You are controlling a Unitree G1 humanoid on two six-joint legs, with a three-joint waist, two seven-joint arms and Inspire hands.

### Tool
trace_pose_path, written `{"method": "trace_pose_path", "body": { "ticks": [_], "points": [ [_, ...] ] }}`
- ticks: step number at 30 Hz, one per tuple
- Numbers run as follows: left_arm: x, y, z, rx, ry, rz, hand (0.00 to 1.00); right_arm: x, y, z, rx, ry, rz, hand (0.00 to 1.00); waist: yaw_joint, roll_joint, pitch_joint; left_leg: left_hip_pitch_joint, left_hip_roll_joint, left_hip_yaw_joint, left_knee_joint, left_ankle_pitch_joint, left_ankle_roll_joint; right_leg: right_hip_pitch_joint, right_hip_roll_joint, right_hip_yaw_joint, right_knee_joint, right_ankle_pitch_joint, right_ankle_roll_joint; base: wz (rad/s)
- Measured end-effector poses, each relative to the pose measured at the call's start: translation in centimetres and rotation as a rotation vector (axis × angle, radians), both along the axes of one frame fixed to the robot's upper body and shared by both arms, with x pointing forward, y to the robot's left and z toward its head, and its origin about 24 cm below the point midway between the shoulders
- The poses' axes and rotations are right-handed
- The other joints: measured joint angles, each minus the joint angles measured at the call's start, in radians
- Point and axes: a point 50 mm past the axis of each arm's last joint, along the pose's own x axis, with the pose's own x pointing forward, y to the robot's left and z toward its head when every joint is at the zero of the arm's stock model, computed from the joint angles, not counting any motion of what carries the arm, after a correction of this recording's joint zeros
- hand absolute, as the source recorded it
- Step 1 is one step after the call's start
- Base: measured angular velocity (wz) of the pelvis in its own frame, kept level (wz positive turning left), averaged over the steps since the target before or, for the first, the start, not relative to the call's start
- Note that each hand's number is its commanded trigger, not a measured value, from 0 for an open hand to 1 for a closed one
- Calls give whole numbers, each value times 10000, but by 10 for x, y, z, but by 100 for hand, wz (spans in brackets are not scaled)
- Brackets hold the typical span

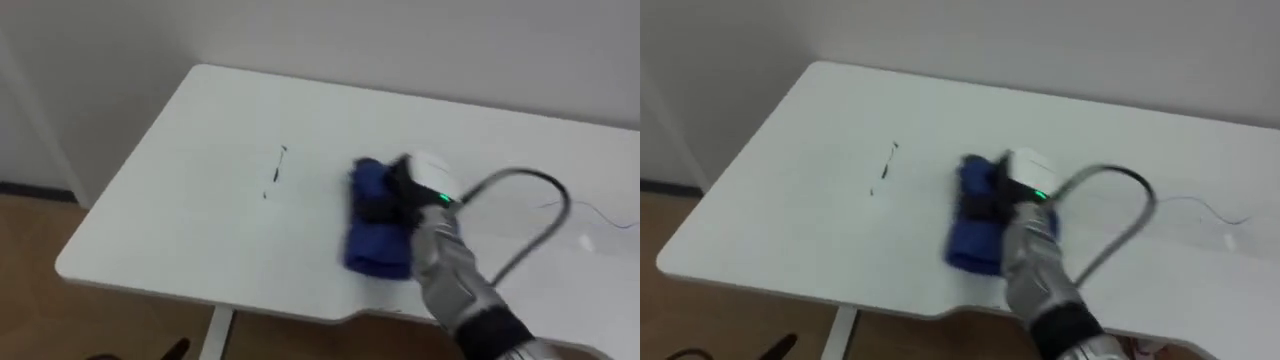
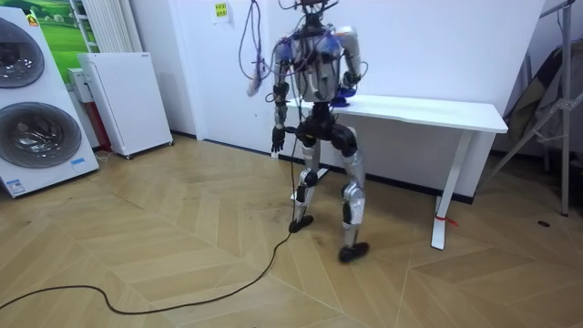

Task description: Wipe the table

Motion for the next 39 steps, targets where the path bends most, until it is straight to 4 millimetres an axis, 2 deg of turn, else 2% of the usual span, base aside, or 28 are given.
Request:
{"method": "trace_pose_path", "body": {
  "ticks": [1, 2, 3, 4, 5, 6, 7, 8, 9, 10, 11, 13, 16, 17, 19, 20, 22, 23, 25, 26, 27, 28, 30, 32, 35, 37, 38, 39],
  "points": [
    [-1, 2, 1, 91, 91, -120, 0, 3, -4, 2, 223, -46, -208, 100, -136, -8, -7, 57, 179, -724, -232, 142, -224, 135, -11, -24, -692, 239, 121, 102],
    [0, 3, 1, 122, 80, -139, 0, 6, -8, 4, 356, -133, -401, 100, -247, -32, -16, 51, 285, -950, -334, 195, -330, 202, -11, -30, -1004, 427, 134, 129],
    [1, 3, 2, 199, 91, -288, 0, 5, -22, -4, 560, 169, -993, 100, -523, -148, -31, 61, 446, -1385, -511, 252, -585, 320, -127, -131, -1416, 787, 107, 145],
    [2, 6, 3, 299, 109, -394, 0, 0, -40, -19, 398, 580, -1500, 100, -876, -291, -10, 45, 632, -1422, -517, 234, -895, 356, -165, -187, -1470, 1091, 129, 145],
    [3, 8, 4, 357, 100, -388, 0, -5, -50, -29, 344, 855, -1764, 100, -1032, -372, 7, 44, 763, -1341, -477, 218, -1083, 326, -151, -215, -1387, 1223, 121, 122],
    [2, 12, 6, 470, 118, -364, 0, -17, -72, -48, 498, 1453, -2441, 100, -1218, -500, 58, 117, 1037, -932, -301, 113, -1499, 194, -92, -436, -849, 1363, 841, 74],
    [-8, 13, 3, 412, 337, -178, 0, -31, -96, -61, 1028, 1624, -3217, 100, -1342, -297, 2, 334, 1646, -322, -301, 181, -1663, 209, 227, -575, -114, 679, 763, 53],
    [-13, 14, 2, 390, 457, -112, 0, -36, -108, -64, 943, 1600, -3481, 100, -1482, -214, 15, 418, 1924, 101, -357, 286, -1613, 196, 355, -757, 193, 436, 628, 28],
    [-19, 17, 1, 381, 541, 157, 0, -45, -138, -67, 615, 1456, -4145, 100, -1788, -233, 41, 519, 2185, 839, -575, 422, -1630, 43, 465, -884, 729, -86, 443, 30],
    [-23, 20, 2, 419, 552, 380, 0, -59, -172, -69, 118, 1395, -5013, 100, -2072, -298, -8, 573, 2208, 1053, -863, 612, -1591, -169, 536, -899, 1136, -439, 287, 29],
    [-23, 22, 2, 428, 520, 502, 0, -66, -190, -69, -80, 1354, -5534, 100, -2209, -362, -29, 572, 2231, 1214, -955, 721, -1598, -258, 570, -920, 1255, -542, 192, 34],
    [-25, 24, 3, 448, 465, 658, 0, -103, -253, -72, -687, 1494, -7857, 100, -2842, -453, -50, 458, 2245, 1931, -1002, 1177, -1614, -204, 654, -1354, 1296, -707, -55, 40],
    [-24, 25, 4, 440, 354, 658, 0, -135, -289, -73, -1196, 1750, -9448, 100, -3164, -583, -94, 426, 2269, 2693, -639, 1371, -1519, -58, 946, -1390, 1129, -850, -314, 5],
    [-22, 24, 4, 437, 292, 634, 0, -137, -290, -74, -1193, 1829, -9612, 100, -3195, -603, -97, 365, 2308, 2725, -468, 1376, -1510, -58, 1021, -1368, 1127, -884, -375, -24],
    [-14, 20, 5, 349, 60, 464, 0, -132, -282, -75, -1173, 1976, -9485, 100, -3043, -573, -89, 373, 2566, 2764, 49, 1354, -1470, -59, 1458, -1029, 1100, -917, -621, -47],
    [-14, 19, 5, 331, 68, 443, 0, -127, -278, -74, -1156, 1944, -9339, 100, -3020, -556, -93, 391, 2562, 2767, 102, 1328, -1424, -61, 1526, -944, 1096, -907, -657, -64],
    [-16, 17, 2, 248, 191, 504, 0, -99, -249, -68, -1563, 1706, -8261, 100, -2487, -413, -83, 585, 2355, 2761, 169, 1081, -1087, -220, 1881, -253, 1022, -758, -915, -94],
    [-18, 16, 1, 230, 241, 528, 0, -89, -237, -65, -1592, 1605, -7882, 100, -2323, -364, -82, 602, 2257, 2762, 162, 995, -1052, -262, 1960, -94, 966, -658, -992, -110],
    [-23, 7, -3, 52, 473, 718, 0, -45, -185, -41, -1862, 879, -5683, 100, -2041, -108, 33, 466, 1365, 2749, -113, 379, -973, -525, 2129, 291, 809, -410, -1109, -66],
    [-24, 4, -4, 3, 551, 736, 0, -38, -172, -36, -1926, 694, -5142, 100, -2013, -27, 19, 443, 1203, 2799, -201, 301, -1001, -555, 2163, 288, 727, -359, -1106, -11],
    [-22, -1, -5, -70, 607, 613, 0, -27, -147, -29, -1807, 539, -4201, 100, -1957, 52, 20, 478, 981, 2888, -467, 316, -927, -629, 2154, 297, 592, -287, -1085, 0],
    [-21, -5, -6, -128, 596, 490, 0, -20, -129, -25, -1734, 524, -3437, 100, -1710, 142, 31, 548, 879, 2867, -728, 394, -877, -618, 2122, 293, 510, -250, -1084, 7],
    [-22, -7, -6, -143, 590, 465, 0, -18, -116, -24, -1521, 520, -2887, 100, -1606, 194, 16, 562, 724, 2649, -1057, 571, -835, -595, 2033, 267, 434, -265, -1029, 35],
    [-27, -8, -7, -155, 649, 495, 0, -18, -120, -24, -1528, 494, -2961, 100, -1710, 173, 11, 554, 505, 2579, -1261, 759, -716, -553, 1843, 247, 437, -312, -950, 54],
    [-31, -8, -7, -143, 681, 544, 0, -34, -148, -39, -1091, 664, -4053, 100, -2149, 36, 2, 648, 173, 2421, -1386, 867, -548, -123, 1569, 244, 213, -372, -723, 65],
    [-36, -5, -7, -96, 683, 573, 0, -63, -176, -61, -480, 867, -5335, 100, -2688, -257, -28, 848, -102, 2143, -1394, 869, -443, 513, 1413, 290, -297, -402, -469, 66],
    [-37, -3, -7, -76, 634, 660, 0, -71, -184, -65, -199, 931, -5778, 100, -2810, -346, -44, 872, -144, 2086, -1363, 851, -412, 663, 1398, 289, -415, -391, -414, 56],
    [-42, 4, -5, 84, 640, 814, 0, -92, -204, -76, 104, 1152, -6735, 100, -3044, -473, -91, 915, -207, 2075, -1363, 801, -326, 982, 1399, 322, -758, -371, -334, 50]
  ]
}}
